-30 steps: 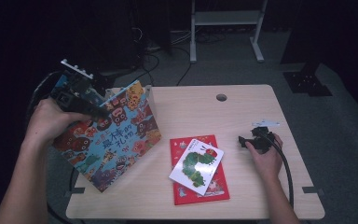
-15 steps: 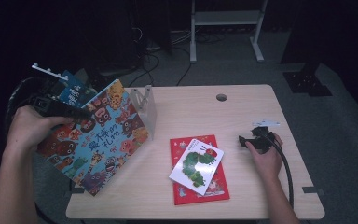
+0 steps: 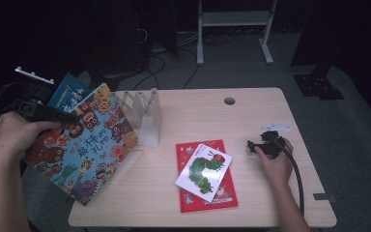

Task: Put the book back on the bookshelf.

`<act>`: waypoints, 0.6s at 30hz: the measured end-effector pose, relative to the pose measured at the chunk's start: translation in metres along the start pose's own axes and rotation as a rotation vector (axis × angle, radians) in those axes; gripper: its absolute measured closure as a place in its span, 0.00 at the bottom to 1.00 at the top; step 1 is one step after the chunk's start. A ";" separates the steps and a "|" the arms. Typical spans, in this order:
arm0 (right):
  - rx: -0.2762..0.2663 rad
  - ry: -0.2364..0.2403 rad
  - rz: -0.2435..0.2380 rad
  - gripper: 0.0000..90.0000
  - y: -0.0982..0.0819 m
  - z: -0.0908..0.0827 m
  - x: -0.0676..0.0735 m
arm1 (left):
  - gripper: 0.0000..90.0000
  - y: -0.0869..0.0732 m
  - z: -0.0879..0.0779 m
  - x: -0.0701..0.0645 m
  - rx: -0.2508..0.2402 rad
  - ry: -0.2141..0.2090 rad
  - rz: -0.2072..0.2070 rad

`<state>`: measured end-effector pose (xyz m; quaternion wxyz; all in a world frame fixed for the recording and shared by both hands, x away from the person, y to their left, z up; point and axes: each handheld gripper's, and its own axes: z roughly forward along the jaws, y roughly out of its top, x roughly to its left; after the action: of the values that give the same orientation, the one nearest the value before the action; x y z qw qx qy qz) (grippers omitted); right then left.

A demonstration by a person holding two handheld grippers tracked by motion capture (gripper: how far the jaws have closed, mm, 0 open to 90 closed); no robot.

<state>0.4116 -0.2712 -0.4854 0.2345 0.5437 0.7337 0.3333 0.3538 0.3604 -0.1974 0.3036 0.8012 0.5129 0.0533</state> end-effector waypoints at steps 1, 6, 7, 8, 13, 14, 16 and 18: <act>0.000 0.000 0.000 0.22 0.000 0.000 0.000 | 0.90 0.000 -0.001 0.001 -0.001 0.000 -0.002; 0.000 -0.002 0.001 0.23 0.000 0.000 0.000 | 0.90 -0.001 -0.013 0.007 -0.017 0.017 -0.028; 0.000 -0.002 0.001 0.23 0.000 0.000 0.000 | 0.90 0.000 -0.016 0.009 -0.020 0.021 -0.033; 0.000 -0.002 0.001 0.23 0.000 0.000 0.000 | 0.89 0.001 -0.018 0.010 -0.020 0.027 -0.042; -0.001 -0.004 0.004 0.23 0.000 0.000 0.000 | 0.89 0.007 -0.028 0.015 -0.028 0.064 -0.070; -0.001 -0.003 0.000 0.23 0.000 0.000 0.000 | 0.90 0.009 -0.029 0.015 -0.028 0.072 -0.075; -0.002 -0.006 0.002 0.24 0.000 0.000 -0.001 | 0.89 0.012 -0.031 0.017 -0.031 0.078 -0.090; -0.001 -0.006 0.003 0.24 0.000 0.000 -0.001 | 0.90 0.016 -0.033 0.020 -0.033 0.094 -0.112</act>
<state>0.4118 -0.2718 -0.4853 0.2366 0.5457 0.7319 0.3326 0.3627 0.3868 -0.1666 0.2949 0.7627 0.5697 0.0823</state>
